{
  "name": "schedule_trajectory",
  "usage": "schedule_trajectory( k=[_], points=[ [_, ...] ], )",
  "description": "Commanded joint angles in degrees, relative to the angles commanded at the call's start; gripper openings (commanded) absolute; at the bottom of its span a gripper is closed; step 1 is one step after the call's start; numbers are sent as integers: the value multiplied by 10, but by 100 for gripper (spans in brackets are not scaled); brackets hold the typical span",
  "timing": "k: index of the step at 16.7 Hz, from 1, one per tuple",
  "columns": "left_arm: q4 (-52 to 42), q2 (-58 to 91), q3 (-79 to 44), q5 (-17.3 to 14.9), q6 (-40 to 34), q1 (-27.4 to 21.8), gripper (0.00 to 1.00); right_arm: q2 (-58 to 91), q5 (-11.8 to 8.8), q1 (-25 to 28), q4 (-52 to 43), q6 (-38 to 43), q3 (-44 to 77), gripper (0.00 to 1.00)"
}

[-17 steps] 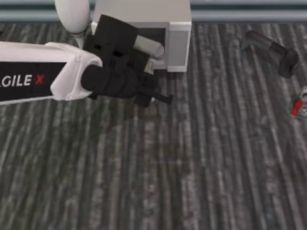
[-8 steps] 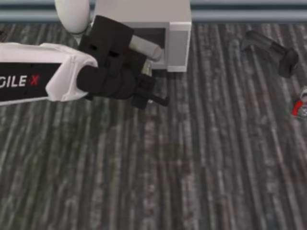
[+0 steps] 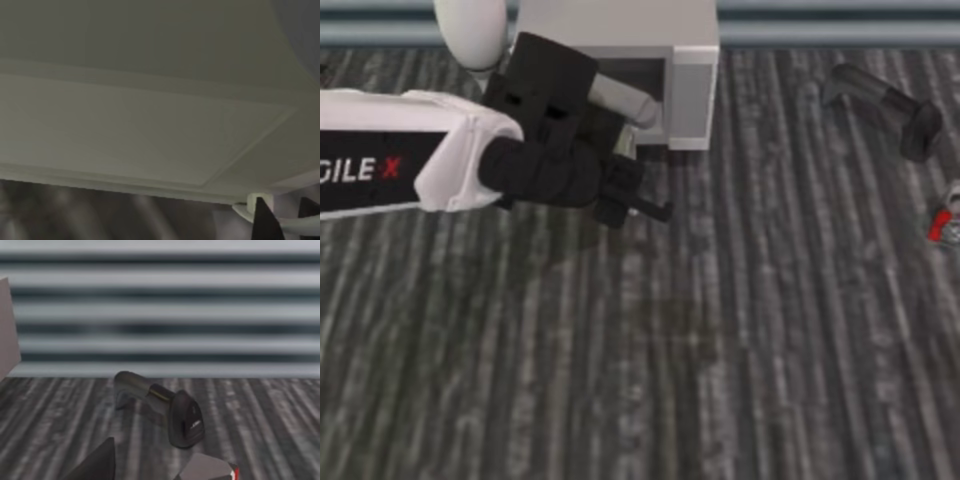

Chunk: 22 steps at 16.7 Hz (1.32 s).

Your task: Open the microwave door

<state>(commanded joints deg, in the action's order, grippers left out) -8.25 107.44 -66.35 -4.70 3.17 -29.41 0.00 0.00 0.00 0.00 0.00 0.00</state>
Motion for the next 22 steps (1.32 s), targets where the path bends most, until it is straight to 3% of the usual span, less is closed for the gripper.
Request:
schedule_trajectory(
  k=[11,22],
  points=[
    [0,0,0,0,0,0,0,0,0,0,0,0,0,100],
    [-1,-16,20,-37,44,18,0,0,0,0,0,0,0,100]
  ],
)
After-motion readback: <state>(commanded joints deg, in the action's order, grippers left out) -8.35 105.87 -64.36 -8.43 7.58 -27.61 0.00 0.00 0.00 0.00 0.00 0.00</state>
